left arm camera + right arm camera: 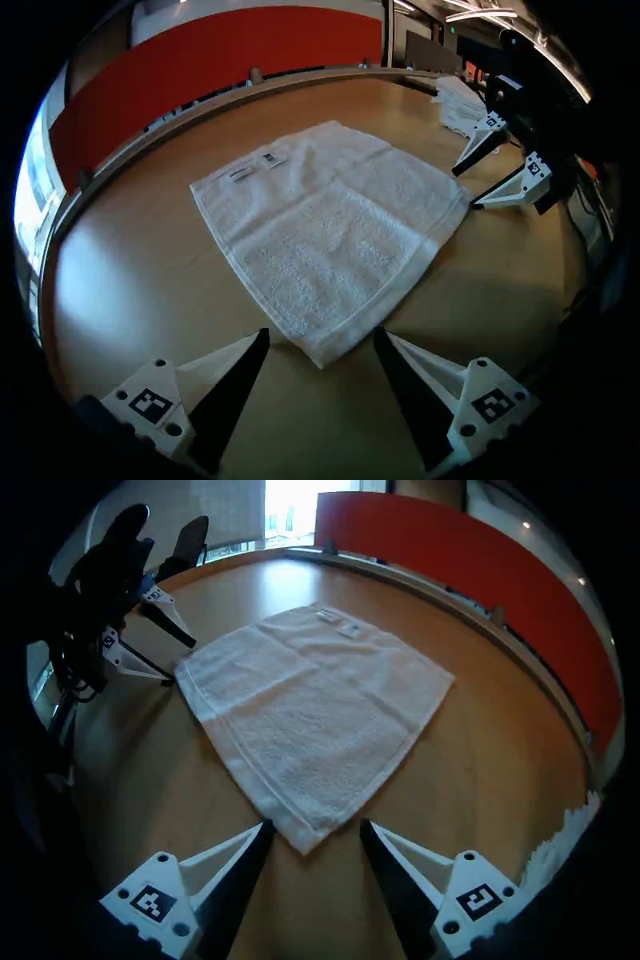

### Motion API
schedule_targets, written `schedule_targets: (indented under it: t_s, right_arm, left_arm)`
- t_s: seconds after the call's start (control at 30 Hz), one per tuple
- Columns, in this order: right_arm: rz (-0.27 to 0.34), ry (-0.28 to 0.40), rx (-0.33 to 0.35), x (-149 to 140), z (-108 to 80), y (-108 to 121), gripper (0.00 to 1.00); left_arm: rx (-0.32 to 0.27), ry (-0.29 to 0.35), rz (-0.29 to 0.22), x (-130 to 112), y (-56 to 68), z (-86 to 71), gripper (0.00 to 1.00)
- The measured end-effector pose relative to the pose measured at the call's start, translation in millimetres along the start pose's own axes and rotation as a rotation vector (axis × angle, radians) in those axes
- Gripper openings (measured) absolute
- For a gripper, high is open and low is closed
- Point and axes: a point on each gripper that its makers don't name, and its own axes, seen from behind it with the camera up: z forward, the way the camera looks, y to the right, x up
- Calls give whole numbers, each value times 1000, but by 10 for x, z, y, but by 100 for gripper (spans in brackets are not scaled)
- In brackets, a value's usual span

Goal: Fold towel

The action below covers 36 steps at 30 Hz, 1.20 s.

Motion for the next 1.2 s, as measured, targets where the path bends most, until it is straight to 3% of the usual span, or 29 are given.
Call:
schedule_targets:
  t_s: [0.3, 0.57, 0.73, 0.9, 0.97, 1.1, 1.17, 1.2]
  right_arm:
    - [15, 9, 38, 1, 12, -53, 71]
    - [12, 8, 46, 2, 19, -53, 67]
    - [4, 7, 52, 1, 27, -44, 61]
    - [1, 6, 56, 3, 32, -52, 48]
    - [2, 6, 57, 3, 33, -60, 41]
    - [10, 5, 53, 2, 32, -58, 28]
    - [17, 5, 53, -3, 30, -60, 23]
    - [20, 5, 54, -6, 29, -63, 21]
  left_arm:
    - [-10, -1, -29, -14, 8, 22, 94]
    - [-13, 1, -21, -11, 26, 18, 86]
    - [-11, -3, -21, -2, 39, 21, 73]
    - [-4, -6, -30, 2, 37, 19, 64]
    - [2, -8, -37, 6, 28, 20, 55]
    - [13, -14, -52, 12, 15, 24, 46]
    - [23, -16, -60, 21, -9, 26, 27]
    - [28, -17, -65, 25, -19, 28, 25]
